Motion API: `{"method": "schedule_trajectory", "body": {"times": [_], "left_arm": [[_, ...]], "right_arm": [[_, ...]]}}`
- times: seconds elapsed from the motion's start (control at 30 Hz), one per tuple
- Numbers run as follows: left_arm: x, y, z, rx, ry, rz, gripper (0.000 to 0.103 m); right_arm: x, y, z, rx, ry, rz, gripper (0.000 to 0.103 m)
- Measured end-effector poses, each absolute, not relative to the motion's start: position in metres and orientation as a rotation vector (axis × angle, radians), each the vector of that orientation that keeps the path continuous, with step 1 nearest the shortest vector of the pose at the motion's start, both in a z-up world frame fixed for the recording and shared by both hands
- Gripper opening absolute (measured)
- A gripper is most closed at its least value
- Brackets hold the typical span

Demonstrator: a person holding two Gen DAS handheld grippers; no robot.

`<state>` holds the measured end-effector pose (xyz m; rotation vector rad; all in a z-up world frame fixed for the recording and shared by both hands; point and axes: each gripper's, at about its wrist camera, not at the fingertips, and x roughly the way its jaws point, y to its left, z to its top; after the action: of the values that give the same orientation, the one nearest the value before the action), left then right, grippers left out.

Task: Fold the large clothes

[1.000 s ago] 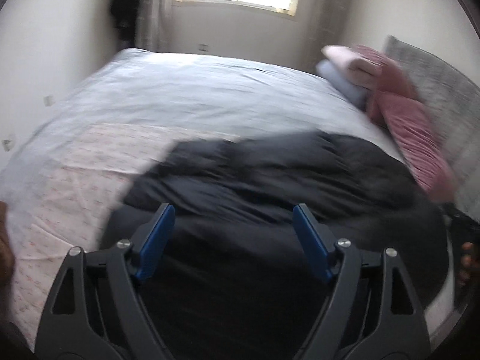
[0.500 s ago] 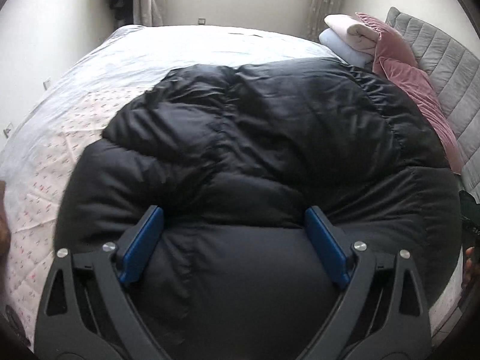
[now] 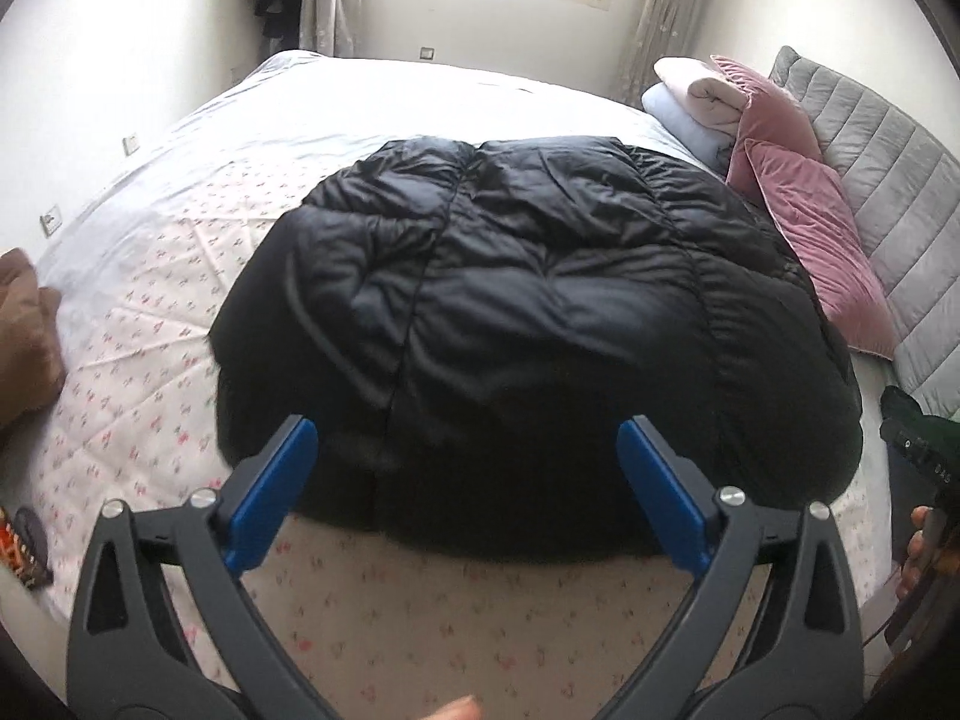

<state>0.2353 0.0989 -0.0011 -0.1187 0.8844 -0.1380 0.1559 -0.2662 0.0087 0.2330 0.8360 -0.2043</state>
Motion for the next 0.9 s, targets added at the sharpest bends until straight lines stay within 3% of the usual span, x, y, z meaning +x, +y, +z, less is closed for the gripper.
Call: {"method": "schedule_trajectory", "body": {"times": [0.43, 0.53, 0.9], "left_arm": [[0.166, 0.082, 0.015, -0.054, 0.885, -0.1, 0.102], [0.154, 0.077, 0.016, -0.04, 0.888, -0.094, 0.102], [0.119, 0.049, 0.001, -0.013, 0.926, -0.093, 0.102]], "right_arm": [[0.1, -0.228, 0.036, 0.12, 0.763, -0.206, 0.09], [0.088, -0.216, 0.04, 0.087, 0.76, -0.204, 0.102], [0.056, -0.174, 0.036, 0.024, 0.797, -0.201, 0.103]]}}
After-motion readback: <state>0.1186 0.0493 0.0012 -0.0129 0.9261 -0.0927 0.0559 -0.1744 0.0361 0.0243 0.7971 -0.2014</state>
